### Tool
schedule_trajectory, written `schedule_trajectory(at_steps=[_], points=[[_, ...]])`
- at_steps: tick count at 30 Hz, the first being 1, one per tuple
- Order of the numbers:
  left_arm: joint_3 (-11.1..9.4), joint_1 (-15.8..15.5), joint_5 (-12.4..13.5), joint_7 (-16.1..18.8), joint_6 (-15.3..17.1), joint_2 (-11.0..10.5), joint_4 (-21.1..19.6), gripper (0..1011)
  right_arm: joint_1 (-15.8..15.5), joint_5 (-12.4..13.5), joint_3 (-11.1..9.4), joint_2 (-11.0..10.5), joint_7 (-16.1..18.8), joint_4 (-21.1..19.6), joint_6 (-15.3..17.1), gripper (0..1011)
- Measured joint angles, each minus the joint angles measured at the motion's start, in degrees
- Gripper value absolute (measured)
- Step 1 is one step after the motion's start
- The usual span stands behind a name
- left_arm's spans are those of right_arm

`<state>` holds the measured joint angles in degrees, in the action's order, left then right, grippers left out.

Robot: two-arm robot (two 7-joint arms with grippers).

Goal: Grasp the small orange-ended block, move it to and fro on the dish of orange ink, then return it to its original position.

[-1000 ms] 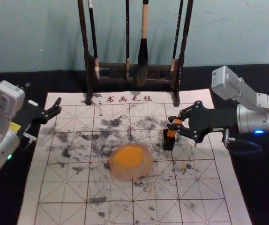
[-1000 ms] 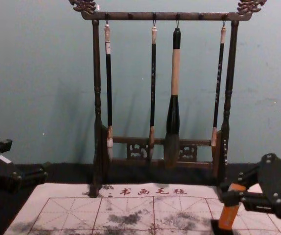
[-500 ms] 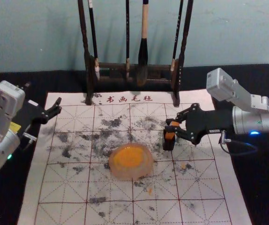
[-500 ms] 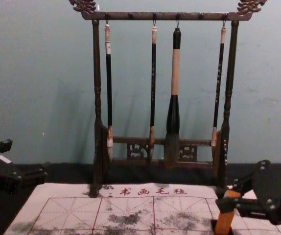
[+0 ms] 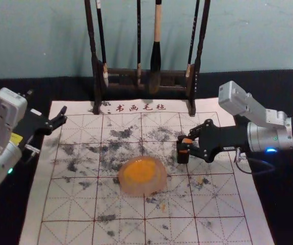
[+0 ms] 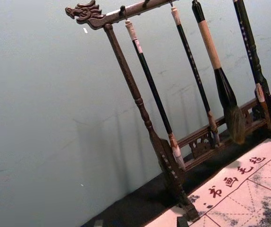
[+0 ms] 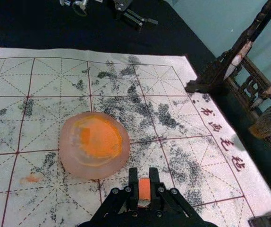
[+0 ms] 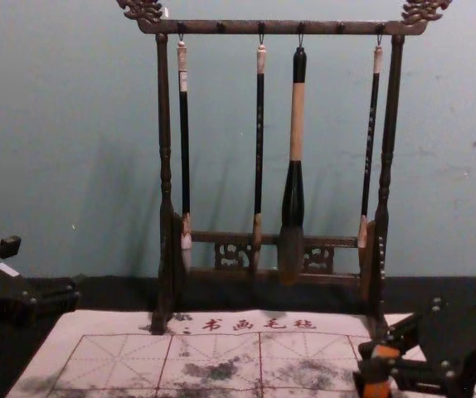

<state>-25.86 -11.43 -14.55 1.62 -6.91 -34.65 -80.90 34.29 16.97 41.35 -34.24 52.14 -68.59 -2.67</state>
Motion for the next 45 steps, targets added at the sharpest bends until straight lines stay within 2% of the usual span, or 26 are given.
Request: schedule_trajectory(at_steps=[8, 21, 24, 29, 31, 32, 35, 37, 39, 41, 45], points=[[0.0, 0.0, 0.0, 0.0, 0.0, 0.0, 0.0, 1001, 0.1, -0.9, 0.1, 0.7, -1.1, 1.2, -0.3, 133], [0.0, 0.0, 0.0, 0.0, 0.0, 0.0, 0.0, 1001, 0.1, -0.8, 0.1, 0.7, -0.9, 1.1, -0.3, 146], [0.0, 0.0, 0.0, 0.0, 0.0, 0.0, 0.0, 1001, 0.1, -0.7, 0.1, 0.6, -0.9, 1.1, -0.3, 197], [0.0, 0.0, 0.0, 0.0, 0.0, 0.0, 0.0, 1001, 0.1, -0.7, 0.0, 0.6, -0.8, 1.0, -0.3, 372], [0.0, 0.0, 0.0, 0.0, 0.0, 0.0, 0.0, 1001, 0.1, -0.7, 0.0, 0.6, -0.8, 1.0, -0.3, 411], [0.0, 0.0, 0.0, 0.0, 0.0, 0.0, 0.0, 1001, 0.1, -0.7, 0.0, 0.6, -0.8, 1.0, -0.3, 474], [0.0, 0.0, 0.0, 0.0, 0.0, 0.0, 0.0, 1001, 0.1, -0.6, 0.0, 0.6, -0.8, 1.0, -0.3, 575], [0.0, 0.0, 0.0, 0.0, 0.0, 0.0, 0.0, 1001, 0.1, -0.6, 0.0, 0.6, -0.8, 1.0, -0.2, 638], [0.0, 0.0, 0.0, 0.0, 0.0, 0.0, 0.0, 1001, 0.1, -0.6, 0.0, 0.6, -0.8, 1.0, -0.2, 652], [0.0, 0.0, 0.0, 0.0, 0.0, 0.0, 0.0, 1001, 0.1, -0.6, 0.0, 0.6, -0.8, 1.0, -0.2, 758], [0.0, 0.0, 0.0, 0.0, 0.0, 0.0, 0.0, 1001, 0.1, -0.6, 0.0, 0.6, -0.7, 1.0, -0.2, 867]])
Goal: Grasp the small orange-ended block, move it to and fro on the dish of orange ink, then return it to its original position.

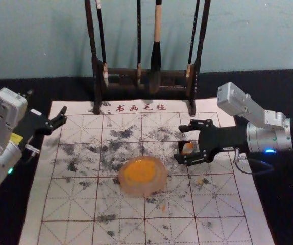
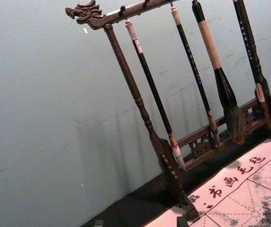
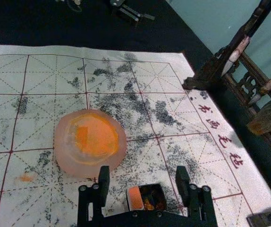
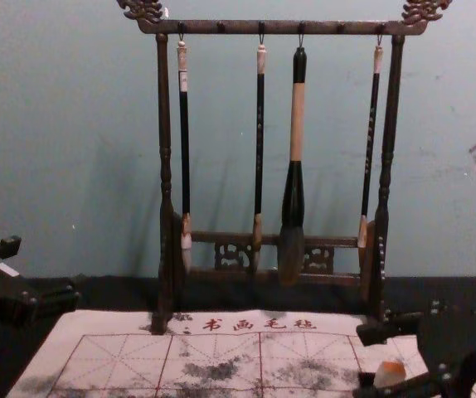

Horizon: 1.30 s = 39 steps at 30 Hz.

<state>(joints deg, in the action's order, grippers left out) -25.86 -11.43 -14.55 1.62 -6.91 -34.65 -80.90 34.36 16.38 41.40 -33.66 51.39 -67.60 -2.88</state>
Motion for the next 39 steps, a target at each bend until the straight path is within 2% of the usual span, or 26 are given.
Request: schedule_trajectory(at_steps=[4, 5, 6, 9, 10, 12, 13, 15, 16, 18, 19, 22, 23, 29, 36, 39], points=[[0.0, 0.0, 0.0, 0.0, 0.0, 0.0, 0.0, 1001, -0.8, 1.0, -1.1, 0.0, -0.6, -0.8, -0.3, 950], [0.0, 0.0, 0.0, 0.0, 0.0, 0.0, 0.0, 1001, -1.9, 2.0, -2.3, 0.0, -2.2, -2.0, -1.2, 994], [0.0, 0.0, 0.0, 0.0, 0.0, 0.0, 0.0, 1001, -1.9, 2.0, -2.3, 0.0, -2.2, -2.0, -1.2, 1002], [0.0, 0.0, 0.0, 0.0, 0.0, 0.0, 0.0, 1001, -4.1, 3.2, -5.1, 0.0, -6.3, -4.3, -2.6, 1004], [0.0, 0.0, 0.0, 0.0, 0.0, 0.0, 0.0, 1001, -5.6, 3.2, -6.5, 0.0, -9.4, -5.6, -3.3, 1004], [0.0, 0.0, 0.0, 0.0, 0.0, 0.0, 0.0, 1001, -7.3, 2.9, -8.0, 0.0, -13.2, -7.1, -3.7, 1004], [0.0, 0.0, 0.0, 0.0, 0.0, 0.0, 0.0, 1001, -9.4, 2.4, -9.6, 0.2, -17.5, -8.6, -3.9, 1004], [0.0, 0.0, 0.0, 0.0, 0.0, 0.0, 0.0, 1001, -11.3, 1.7, -10.8, 0.3, -21.6, -9.9, -4.2, 1004], [0.0, 0.0, 0.0, 0.0, 0.0, 0.0, 0.0, 1001, -13.6, 0.7, -12.2, 0.7, -26.1, -11.1, -4.6, 1004], [0.0, 0.0, 0.0, 0.0, 0.0, 0.0, 0.0, 1001, -15.6, 0.2, -13.4, 1.1, -29.6, -12.0, -4.9, 1004], [0.0, 0.0, 0.0, 0.0, 0.0, 0.0, 0.0, 1001, -17.9, -0.3, -14.7, 1.7, -33.4, -12.9, -5.4, 1004], [0.0, 0.0, 0.0, 0.0, 0.0, 0.0, 0.0, 1001, -20.7, -0.6, -16.1, 2.5, -36.9, -13.7, -6.0, 1004], [0.0, 0.0, 0.0, 0.0, 0.0, 0.0, 0.0, 1001, -22.3, -1.3, -16.7, 3.0, -39.0, -13.9, -6.7, 1004], [0.0, 0.0, 0.0, 0.0, 0.0, 0.0, 0.0, 1001, -25.9, -4.7, -17.5, 5.5, -45.1, -12.7, -9.2, 1004], [0.0, 0.0, 0.0, 0.0, 0.0, 0.0, 0.0, 1001, -26.5, -6.6, -17.8, 7.6, -47.1, -10.4, -9.6, 1004], [0.0, 0.0, 0.0, 0.0, 0.0, 0.0, 0.0, 1001, -26.5, -6.6, -17.8, 7.5, -47.1, -10.4, -9.6, 1004]])
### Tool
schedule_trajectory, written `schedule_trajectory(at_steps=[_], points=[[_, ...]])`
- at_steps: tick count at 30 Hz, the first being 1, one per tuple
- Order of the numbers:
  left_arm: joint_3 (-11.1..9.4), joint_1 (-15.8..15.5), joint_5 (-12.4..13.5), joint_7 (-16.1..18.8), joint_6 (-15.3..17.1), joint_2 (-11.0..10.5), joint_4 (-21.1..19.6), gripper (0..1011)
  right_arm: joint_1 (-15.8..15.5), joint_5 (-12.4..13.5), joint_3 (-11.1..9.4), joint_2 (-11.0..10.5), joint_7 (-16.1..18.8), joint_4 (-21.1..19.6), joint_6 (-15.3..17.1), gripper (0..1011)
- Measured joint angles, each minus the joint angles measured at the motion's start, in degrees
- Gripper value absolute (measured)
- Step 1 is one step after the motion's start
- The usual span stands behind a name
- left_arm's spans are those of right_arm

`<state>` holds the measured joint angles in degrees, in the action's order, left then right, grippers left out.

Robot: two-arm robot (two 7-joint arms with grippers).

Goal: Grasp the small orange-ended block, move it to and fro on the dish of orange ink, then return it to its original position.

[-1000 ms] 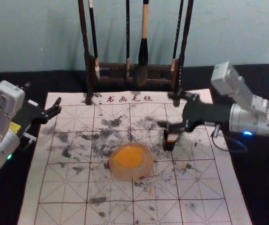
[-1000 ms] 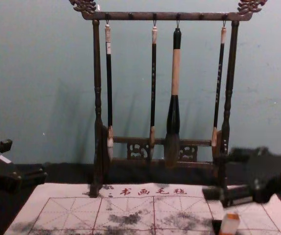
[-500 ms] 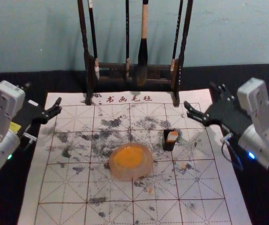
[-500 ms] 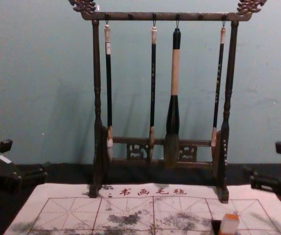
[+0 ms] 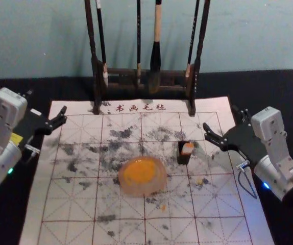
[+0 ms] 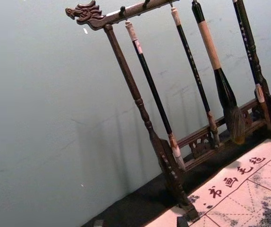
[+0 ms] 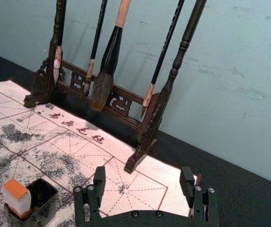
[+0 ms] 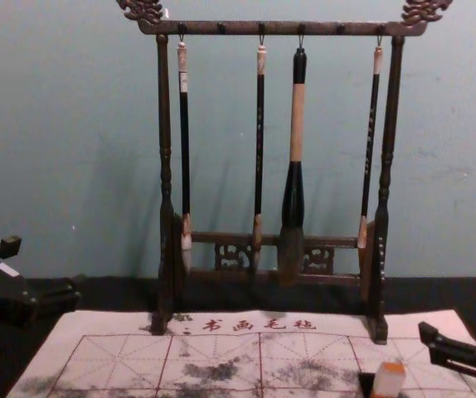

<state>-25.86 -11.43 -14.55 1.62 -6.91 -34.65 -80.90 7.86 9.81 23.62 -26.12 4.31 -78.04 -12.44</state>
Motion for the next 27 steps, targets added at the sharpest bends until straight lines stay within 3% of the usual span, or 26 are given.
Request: schedule_trajectory(at_steps=[27], points=[[0.0, 0.0, 0.0, 0.0, 0.0, 0.0, 0.0, 1001, -0.1, 0.2, 0.0, -0.3, 0.0, -0.4, 0.0, 1004]])
